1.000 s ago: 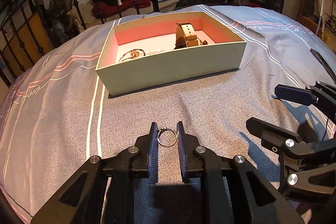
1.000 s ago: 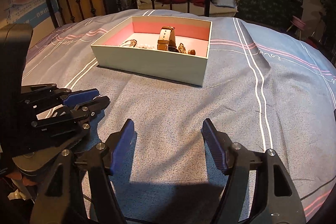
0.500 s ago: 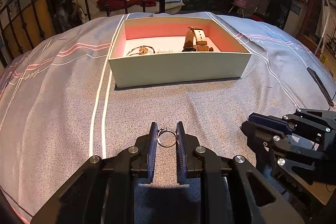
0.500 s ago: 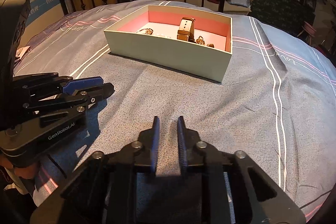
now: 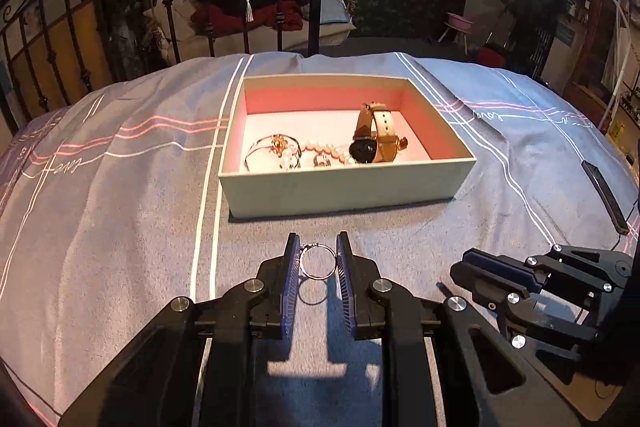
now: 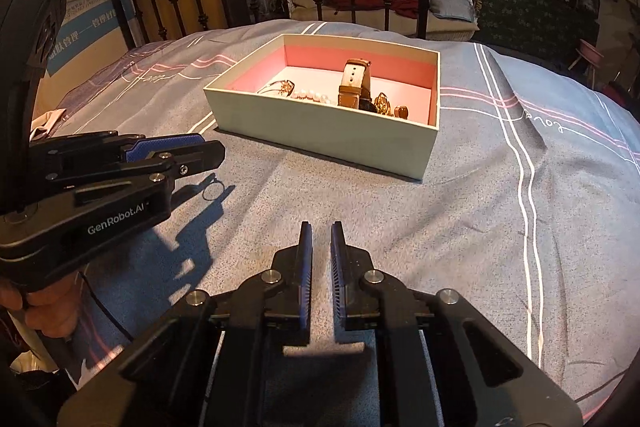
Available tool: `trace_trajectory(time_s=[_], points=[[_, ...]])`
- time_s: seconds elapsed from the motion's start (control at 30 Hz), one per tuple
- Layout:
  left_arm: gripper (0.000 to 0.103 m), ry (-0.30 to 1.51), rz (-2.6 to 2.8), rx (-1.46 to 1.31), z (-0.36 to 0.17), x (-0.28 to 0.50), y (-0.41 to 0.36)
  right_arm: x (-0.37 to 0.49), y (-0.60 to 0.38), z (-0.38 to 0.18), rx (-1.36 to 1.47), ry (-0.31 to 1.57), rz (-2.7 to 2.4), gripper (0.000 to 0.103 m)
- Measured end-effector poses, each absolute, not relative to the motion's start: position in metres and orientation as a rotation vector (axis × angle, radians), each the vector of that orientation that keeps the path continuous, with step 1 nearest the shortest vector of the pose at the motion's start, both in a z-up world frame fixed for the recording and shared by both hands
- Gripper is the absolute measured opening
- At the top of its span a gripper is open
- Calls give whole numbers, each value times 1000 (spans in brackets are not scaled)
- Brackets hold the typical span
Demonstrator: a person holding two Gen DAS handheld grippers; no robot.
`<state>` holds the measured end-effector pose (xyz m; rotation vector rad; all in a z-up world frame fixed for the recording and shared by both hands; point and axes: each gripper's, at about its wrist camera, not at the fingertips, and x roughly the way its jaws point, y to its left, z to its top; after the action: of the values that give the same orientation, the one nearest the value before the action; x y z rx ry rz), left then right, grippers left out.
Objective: Organize jewelry
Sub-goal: 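Carry the held silver ring over the box with the left tool, then open the left tool to drop the ring into the box, then withdraw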
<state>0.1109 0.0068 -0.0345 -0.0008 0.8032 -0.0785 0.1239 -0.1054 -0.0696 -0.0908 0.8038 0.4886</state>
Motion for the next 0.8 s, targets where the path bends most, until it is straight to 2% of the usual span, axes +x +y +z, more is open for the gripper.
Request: trace_trajectory(time_s=[0.27, 0.5, 0.8], points=[[18, 762, -45, 58, -8, 174, -1, 176, -103, -45, -70, 747, 445, 11], [18, 819, -30, 96, -24, 215, -8, 211, -107, -48, -40, 755, 416, 11], [18, 864, -15, 76, -44, 230, -3, 221, -107, -60, -40, 771, 410, 11]])
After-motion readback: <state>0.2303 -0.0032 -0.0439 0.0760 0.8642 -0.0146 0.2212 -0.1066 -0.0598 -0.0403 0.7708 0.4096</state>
